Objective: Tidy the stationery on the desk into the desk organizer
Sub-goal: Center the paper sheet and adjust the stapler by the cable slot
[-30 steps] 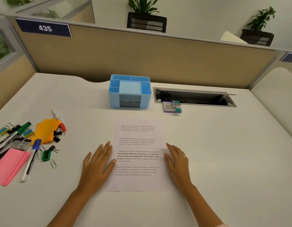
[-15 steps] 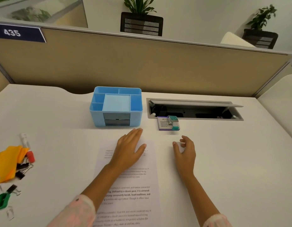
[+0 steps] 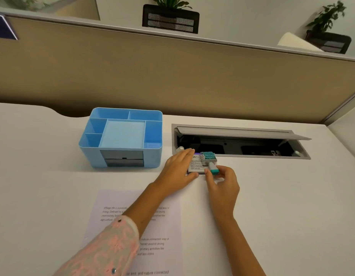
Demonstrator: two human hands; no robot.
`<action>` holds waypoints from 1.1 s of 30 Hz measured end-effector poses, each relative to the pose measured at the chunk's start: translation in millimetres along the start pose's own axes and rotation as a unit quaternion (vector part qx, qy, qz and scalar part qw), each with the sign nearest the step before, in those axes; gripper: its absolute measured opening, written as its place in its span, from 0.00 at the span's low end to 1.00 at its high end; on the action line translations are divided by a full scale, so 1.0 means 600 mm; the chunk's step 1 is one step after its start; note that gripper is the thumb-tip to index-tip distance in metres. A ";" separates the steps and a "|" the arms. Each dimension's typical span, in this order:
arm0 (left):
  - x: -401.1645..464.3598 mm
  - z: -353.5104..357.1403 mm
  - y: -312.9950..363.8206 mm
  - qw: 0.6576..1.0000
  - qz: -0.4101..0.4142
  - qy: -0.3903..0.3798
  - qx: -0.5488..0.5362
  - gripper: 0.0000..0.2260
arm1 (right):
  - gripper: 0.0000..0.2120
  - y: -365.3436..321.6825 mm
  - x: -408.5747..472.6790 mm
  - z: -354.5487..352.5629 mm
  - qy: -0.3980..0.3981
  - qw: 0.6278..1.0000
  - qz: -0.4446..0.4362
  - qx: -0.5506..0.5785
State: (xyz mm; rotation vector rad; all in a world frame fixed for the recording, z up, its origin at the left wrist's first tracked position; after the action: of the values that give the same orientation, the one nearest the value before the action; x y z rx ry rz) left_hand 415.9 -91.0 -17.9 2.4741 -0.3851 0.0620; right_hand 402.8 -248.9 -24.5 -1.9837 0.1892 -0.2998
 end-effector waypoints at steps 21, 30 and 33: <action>0.048 -0.021 0.026 0.952 -0.177 0.128 -0.215 0.20 | 0.15 -0.072 0.027 -0.042 0.041 0.997 -0.056 -0.034; 0.049 -0.021 0.013 0.933 -0.188 0.143 -0.271 0.22 | 0.17 -0.092 0.054 0.024 -0.002 0.974 -0.092 -0.206; 0.061 -0.016 0.013 0.917 -0.256 0.131 -0.276 0.19 | 0.16 -0.091 0.060 0.032 -0.015 0.969 -0.091 -0.227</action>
State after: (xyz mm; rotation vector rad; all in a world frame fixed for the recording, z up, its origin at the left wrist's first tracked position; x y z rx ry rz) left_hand 448.8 -100.9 -0.6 1.8967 0.3300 0.0559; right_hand 442.7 -219.2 21.8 -2.4656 0.0578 -0.3686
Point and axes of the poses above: each hand's wrist, its own x-axis towards the middle knuckle, its own z-axis out of the palm, y = z × x, the point moved 2 cm from there along x, towards the middle knuckle, and after that the axes turned 11 degrees about z, right-handed, at the moved point
